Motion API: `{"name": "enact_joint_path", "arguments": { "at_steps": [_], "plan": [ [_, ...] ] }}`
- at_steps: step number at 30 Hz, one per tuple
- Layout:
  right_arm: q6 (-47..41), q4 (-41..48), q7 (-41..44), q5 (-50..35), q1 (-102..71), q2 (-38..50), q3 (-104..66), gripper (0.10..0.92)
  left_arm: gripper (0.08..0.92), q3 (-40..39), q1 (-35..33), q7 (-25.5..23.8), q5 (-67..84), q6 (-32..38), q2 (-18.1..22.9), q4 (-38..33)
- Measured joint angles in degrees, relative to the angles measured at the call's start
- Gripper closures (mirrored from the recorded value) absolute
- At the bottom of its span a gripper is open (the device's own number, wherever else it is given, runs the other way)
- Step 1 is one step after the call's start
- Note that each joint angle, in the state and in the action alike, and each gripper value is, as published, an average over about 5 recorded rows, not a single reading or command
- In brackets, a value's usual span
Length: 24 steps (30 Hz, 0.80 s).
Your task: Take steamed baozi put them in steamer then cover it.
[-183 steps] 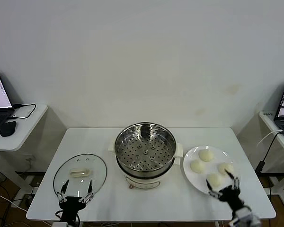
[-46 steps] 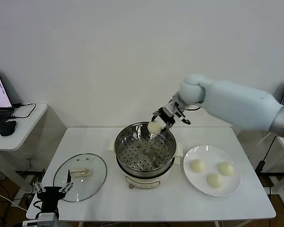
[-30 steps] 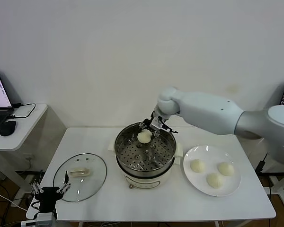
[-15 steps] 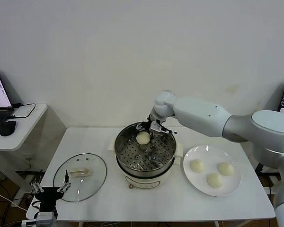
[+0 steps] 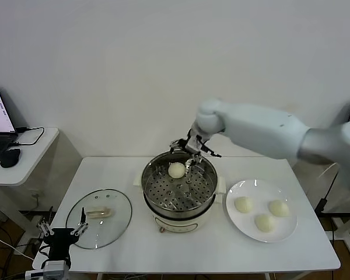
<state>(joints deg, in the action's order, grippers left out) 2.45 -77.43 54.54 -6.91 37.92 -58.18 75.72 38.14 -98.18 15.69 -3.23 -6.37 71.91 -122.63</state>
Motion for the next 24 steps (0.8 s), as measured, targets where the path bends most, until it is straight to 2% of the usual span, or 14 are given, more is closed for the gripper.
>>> {"name": "enact_joint_path", "arguments": {
  "at_steps": [5, 10, 17, 24],
  "plan": [
    [-8.6, -7.4, 1.7, -4.3, 3.1, 8.6, 1.3, 0.203, 0.177, -0.4, 0.0, -0.1, 0.1, 0.0, -0.8, -0.6],
    [-13.3, -13.2, 3.6, -5.4, 3.9, 17.3, 1.7, 0.203, 0.177, -0.8, 0.1, -0.1, 0.3, 0.0, -1.3, -0.8],
    [-15.8, -17.0, 5.6, -3.3, 1.1, 27.1, 0.8, 0.203, 0.177, -0.6, 0.1, -0.1, 0.8, 0.0, -2.1, -0.5],
    [-15.8, -17.5, 6.5, 0.7, -6.4, 32.0, -2.6, 0.203, 0.177, 0.0, 0.4, -0.1, 1.0, 0.0, -2.1, 0.2]
  ]
}}
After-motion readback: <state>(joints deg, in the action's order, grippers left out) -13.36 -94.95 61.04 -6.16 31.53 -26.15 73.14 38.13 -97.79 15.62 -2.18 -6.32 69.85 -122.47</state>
